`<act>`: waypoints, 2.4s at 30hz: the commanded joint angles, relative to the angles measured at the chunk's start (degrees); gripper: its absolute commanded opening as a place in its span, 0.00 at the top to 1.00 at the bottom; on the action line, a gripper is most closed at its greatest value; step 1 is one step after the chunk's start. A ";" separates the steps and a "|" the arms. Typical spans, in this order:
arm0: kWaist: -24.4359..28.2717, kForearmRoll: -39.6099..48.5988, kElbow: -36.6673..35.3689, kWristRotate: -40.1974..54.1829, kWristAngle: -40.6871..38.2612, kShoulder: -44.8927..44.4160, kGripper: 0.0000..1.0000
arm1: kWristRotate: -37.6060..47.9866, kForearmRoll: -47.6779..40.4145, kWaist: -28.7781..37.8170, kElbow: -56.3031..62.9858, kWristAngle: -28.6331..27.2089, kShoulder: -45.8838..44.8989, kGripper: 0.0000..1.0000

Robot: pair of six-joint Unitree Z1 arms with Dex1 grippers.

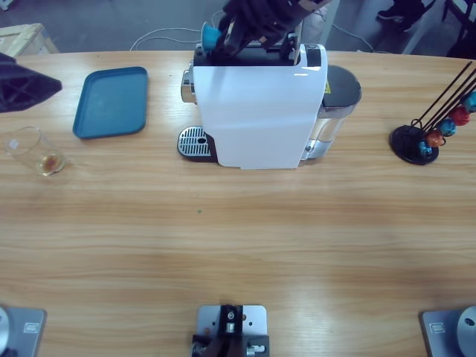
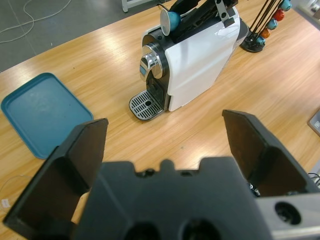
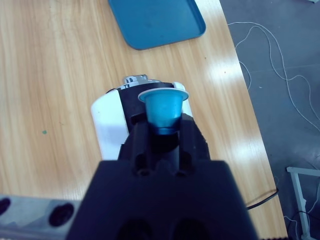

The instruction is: Pour coffee

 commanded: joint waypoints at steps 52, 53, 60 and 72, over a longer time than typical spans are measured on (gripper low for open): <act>0.54 -0.41 3.36 -0.15 0.40 -0.31 0.01 | -0.98 4.73 1.15 -0.65 -0.26 1.27 1.00; 0.54 -0.44 3.35 -0.13 0.40 -0.29 0.01 | -1.00 4.73 1.13 -0.74 -0.35 1.38 1.00; 0.54 -0.50 3.43 -0.15 0.40 -0.47 0.01 | -0.89 4.73 1.13 -1.28 -0.81 2.49 1.00; 0.54 -0.50 3.50 -0.15 0.40 -0.48 0.01 | -0.54 4.99 0.16 -1.40 -1.25 2.61 1.00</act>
